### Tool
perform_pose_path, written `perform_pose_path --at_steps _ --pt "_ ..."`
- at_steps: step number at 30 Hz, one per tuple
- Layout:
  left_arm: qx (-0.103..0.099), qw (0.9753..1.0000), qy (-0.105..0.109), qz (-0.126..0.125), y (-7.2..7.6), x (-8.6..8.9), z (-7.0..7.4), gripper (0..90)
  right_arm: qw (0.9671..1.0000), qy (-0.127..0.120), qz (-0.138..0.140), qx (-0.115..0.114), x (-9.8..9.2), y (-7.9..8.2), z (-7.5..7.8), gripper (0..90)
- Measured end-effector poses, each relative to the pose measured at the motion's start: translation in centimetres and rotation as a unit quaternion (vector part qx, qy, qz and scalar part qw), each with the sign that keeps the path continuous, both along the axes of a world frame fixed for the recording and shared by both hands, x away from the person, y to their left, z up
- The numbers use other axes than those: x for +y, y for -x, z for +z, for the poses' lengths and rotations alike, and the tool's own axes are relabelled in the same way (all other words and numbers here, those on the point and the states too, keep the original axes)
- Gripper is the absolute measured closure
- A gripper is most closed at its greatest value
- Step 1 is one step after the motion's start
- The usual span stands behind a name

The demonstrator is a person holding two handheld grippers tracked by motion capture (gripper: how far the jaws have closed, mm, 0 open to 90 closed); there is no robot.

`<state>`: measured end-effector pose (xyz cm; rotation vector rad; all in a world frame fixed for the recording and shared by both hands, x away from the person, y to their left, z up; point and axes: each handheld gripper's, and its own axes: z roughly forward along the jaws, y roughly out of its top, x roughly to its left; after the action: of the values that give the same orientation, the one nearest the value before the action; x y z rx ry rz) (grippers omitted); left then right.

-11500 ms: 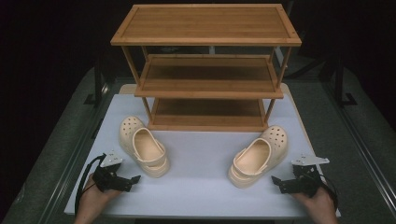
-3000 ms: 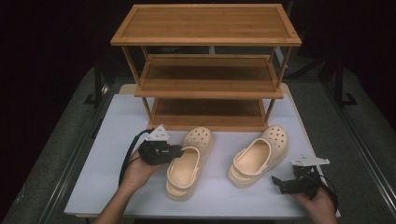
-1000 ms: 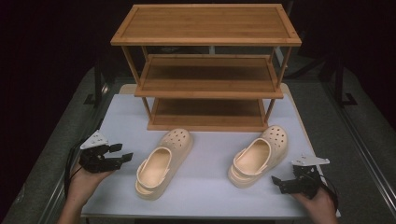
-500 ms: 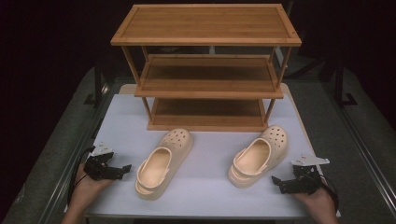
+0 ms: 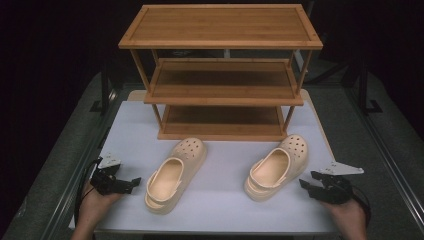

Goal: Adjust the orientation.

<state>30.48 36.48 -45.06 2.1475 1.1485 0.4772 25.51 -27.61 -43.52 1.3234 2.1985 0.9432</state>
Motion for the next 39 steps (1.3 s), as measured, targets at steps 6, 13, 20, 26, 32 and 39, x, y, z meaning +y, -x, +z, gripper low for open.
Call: perform_pose_path --at_steps 6,13,20,26,32,39 --pt "0.0 1.0 0.001 0.0 0.0 0.0 0.0 0.0 0.9997 -0.007 -0.019 -0.013 -1.0 -1.4 1.7 89.4" --pt "0.001 1.0 0.002 0.0 0.0 0.0 0.0 0.0 0.9986 -0.033 -0.04 -0.009 -2.7 -4.5 2.9 89.7" --pt "0.002 1.0 0.001 0.0 0.0 0.0 0.0 0.0 0.9987 -0.026 -0.042 -0.005 -3.8 -8.0 3.8 89.7" --pt "0.003 1.0 0.001 0.0 0.0 0.1 0.0 0.0 0.9987 -0.04 -0.03 -0.003 -3.9 -10.9 3.6 89.7" --pt "0.003 1.0 0.001 0.0 0.0 0.1 0.0 0.0 0.9991 -0.037 -0.019 0.013 -3.3 -12.8 2.7 89.7" --pt "0.003 1.0 0.001 0.0 0.0 0.1 0.0 0.0 0.9986 -0.04 -0.014 0.031 -3.0 -13.5 1.5 89.7"
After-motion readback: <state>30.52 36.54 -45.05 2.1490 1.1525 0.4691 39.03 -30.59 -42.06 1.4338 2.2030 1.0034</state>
